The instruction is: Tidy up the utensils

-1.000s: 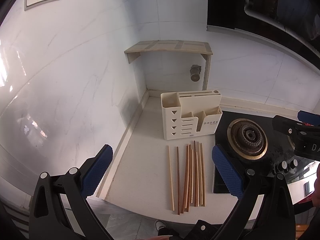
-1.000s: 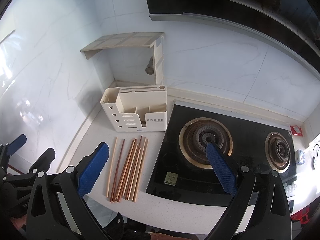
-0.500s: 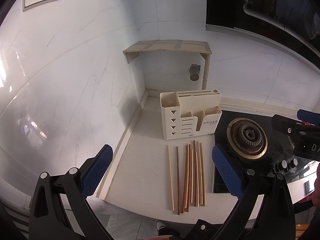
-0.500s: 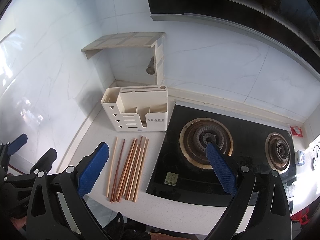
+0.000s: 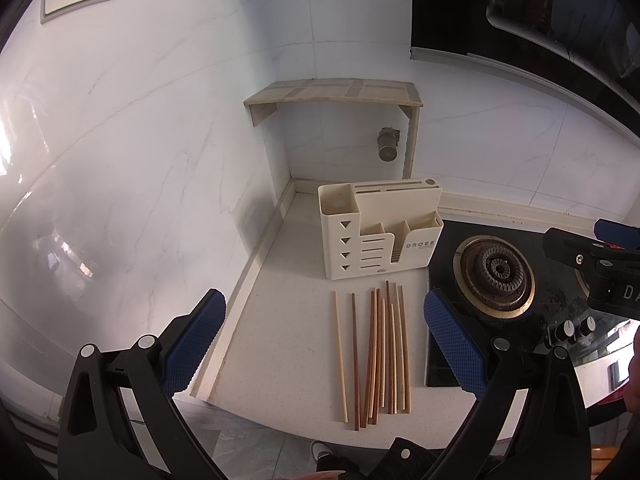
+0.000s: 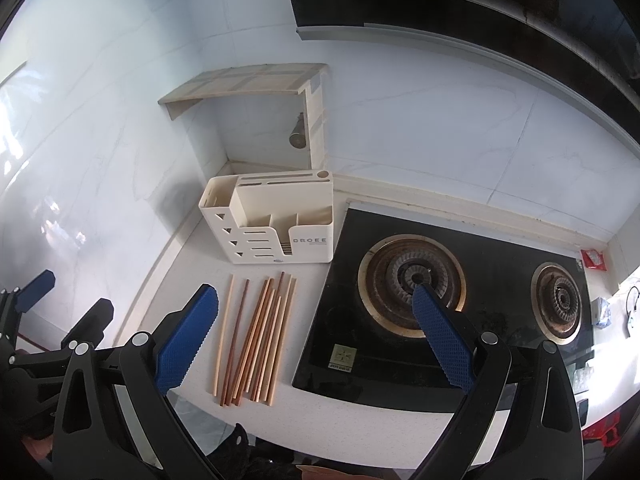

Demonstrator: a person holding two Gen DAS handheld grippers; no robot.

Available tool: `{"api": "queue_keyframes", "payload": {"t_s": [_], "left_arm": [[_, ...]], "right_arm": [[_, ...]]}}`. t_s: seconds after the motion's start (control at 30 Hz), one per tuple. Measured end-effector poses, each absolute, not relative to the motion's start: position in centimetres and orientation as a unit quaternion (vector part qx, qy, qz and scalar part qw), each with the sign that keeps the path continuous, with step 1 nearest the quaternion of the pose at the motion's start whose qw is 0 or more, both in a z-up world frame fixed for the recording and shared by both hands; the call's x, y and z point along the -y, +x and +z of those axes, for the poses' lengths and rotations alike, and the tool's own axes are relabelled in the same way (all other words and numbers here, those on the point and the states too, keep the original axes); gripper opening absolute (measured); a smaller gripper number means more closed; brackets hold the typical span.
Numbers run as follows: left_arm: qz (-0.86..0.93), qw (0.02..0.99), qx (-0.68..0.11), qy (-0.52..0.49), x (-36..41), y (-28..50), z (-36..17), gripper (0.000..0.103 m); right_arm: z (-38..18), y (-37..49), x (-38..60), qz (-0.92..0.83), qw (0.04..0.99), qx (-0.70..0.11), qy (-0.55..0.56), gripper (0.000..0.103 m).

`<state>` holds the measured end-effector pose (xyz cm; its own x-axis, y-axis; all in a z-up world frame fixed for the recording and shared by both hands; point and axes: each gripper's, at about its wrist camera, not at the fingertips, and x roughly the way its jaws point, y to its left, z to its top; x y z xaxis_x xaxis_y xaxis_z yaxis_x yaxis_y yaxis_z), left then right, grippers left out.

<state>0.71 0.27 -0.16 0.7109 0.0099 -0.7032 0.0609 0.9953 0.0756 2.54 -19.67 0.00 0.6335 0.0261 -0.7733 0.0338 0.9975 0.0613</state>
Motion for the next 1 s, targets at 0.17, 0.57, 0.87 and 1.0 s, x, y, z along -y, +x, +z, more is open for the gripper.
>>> {"api": "queue_keyframes", "payload": {"t_s": [0.17, 0.57, 0.87, 1.0], "left_arm": [[-0.012, 0.923, -0.381, 0.048, -0.1, 0.8, -0.2, 0.097], [-0.010, 0.920, -0.388, 0.048, 0.0, 1.3, -0.7, 0.097], [-0.009, 0.896, -0.443, 0.023, -1.9, 3.3, -4.6, 0.097], [-0.009, 0.879, -0.477, 0.023, -2.6, 4.3, -7.2, 0.097]], "right_arm": [[0.0, 2.6, 19.7, -0.002, 0.903, -0.428, 0.035, 0.098], [-0.5, 3.1, 19.9, -0.002, 0.900, -0.435, 0.034, 0.098], [-4.5, 4.9, 19.9, -0.006, 0.877, -0.480, 0.038, 0.098], [-6.2, 5.7, 19.8, -0.001, 0.868, -0.495, 0.050, 0.098]]}}
